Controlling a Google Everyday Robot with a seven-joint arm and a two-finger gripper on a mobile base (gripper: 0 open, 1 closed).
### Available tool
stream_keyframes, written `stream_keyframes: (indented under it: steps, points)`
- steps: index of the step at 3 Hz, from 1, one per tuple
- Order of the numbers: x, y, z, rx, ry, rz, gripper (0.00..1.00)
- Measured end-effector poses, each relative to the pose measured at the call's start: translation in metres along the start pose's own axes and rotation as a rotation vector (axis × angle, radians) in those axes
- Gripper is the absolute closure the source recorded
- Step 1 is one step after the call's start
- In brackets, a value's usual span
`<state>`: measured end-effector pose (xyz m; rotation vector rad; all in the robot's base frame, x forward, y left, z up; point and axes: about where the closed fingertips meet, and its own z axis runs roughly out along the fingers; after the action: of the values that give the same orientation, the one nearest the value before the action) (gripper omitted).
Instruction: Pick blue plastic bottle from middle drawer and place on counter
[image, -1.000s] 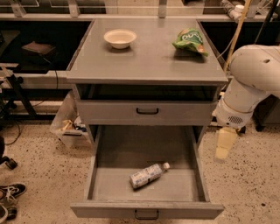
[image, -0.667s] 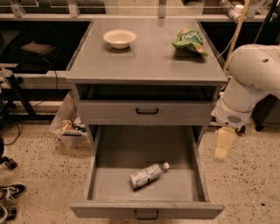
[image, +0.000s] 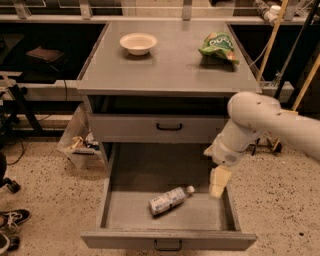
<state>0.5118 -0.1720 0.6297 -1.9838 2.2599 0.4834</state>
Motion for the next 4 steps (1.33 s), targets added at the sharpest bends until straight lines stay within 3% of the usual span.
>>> stream_keyframes:
  steps: [1, 2, 3, 4]
  points:
    - [-0.027, -0.02, 0.049, 0.031, -0.122, 0.006, 0.0]
    - [-0.034, -0.036, 0.05, 0.087, -0.147, 0.007, 0.0]
    - [-0.034, -0.036, 0.051, 0.087, -0.147, 0.007, 0.0]
    - [-0.047, -0.051, 0.078, 0.11, -0.165, 0.064, 0.0]
